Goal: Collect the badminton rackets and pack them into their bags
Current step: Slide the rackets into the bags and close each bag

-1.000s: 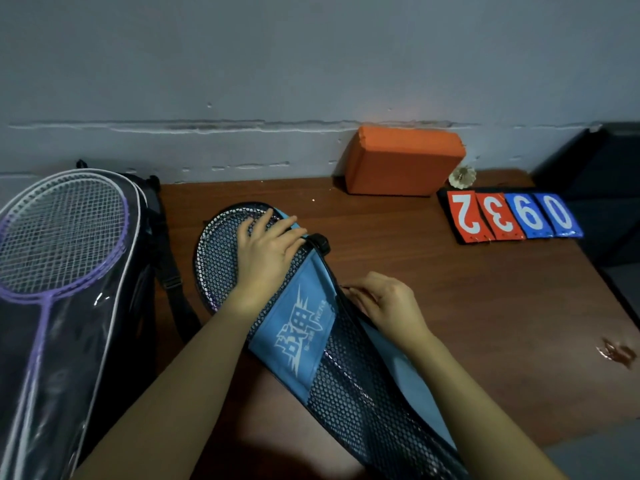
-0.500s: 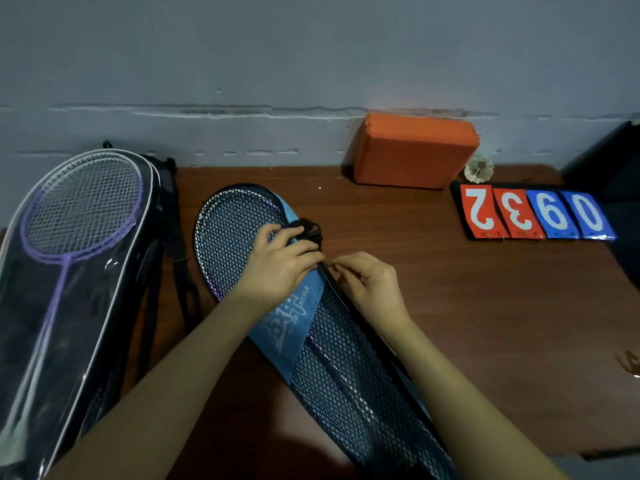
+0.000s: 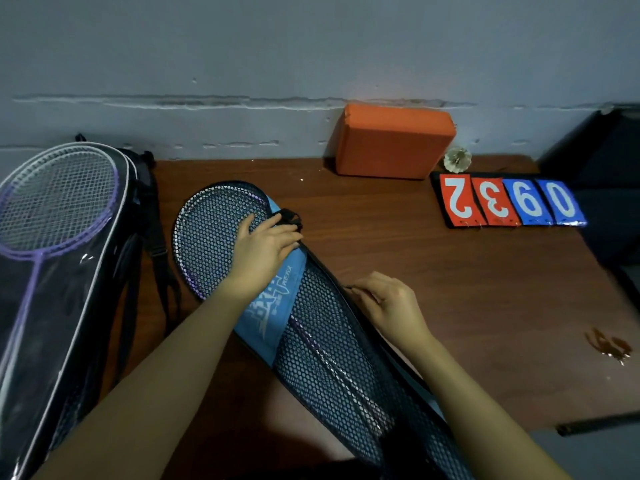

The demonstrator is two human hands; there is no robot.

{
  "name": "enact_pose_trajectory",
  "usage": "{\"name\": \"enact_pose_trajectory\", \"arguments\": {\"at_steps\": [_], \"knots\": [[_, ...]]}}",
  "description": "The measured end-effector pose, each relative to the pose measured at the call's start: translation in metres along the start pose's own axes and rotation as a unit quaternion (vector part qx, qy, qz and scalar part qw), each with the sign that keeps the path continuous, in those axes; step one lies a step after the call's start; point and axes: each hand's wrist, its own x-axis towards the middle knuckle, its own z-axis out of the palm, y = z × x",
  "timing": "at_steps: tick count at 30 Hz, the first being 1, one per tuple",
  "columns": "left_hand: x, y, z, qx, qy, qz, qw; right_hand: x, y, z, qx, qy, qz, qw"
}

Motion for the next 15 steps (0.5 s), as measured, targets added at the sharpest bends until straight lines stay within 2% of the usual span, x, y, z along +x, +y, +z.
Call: {"name": "enact_pose_trajectory", "arguments": {"at_steps": [4,8,12,15], "knots": [[-0.009,0.019,0.0,0.048,-0.044,-0.013,0.998,0.002,-0.003,0.003,0.049,0.022,0.034,0.998],[-0.042,0.046,0.004,0.028,-0.071,0.111,0.991,0.009,-0.008,0.009,0.08,0.032,0.055,0.995],[-0.047,0.042,0.007,0.001,-0.063,0.098,0.993,0.009,-0.01,0.01,0.087,0.025,0.057,0.994],[-0.035,0.032,0.007,-0.003,-0.11,0.107,0.988,0.006,-0.008,0.009,0.055,0.003,0.042,0.998]]}}
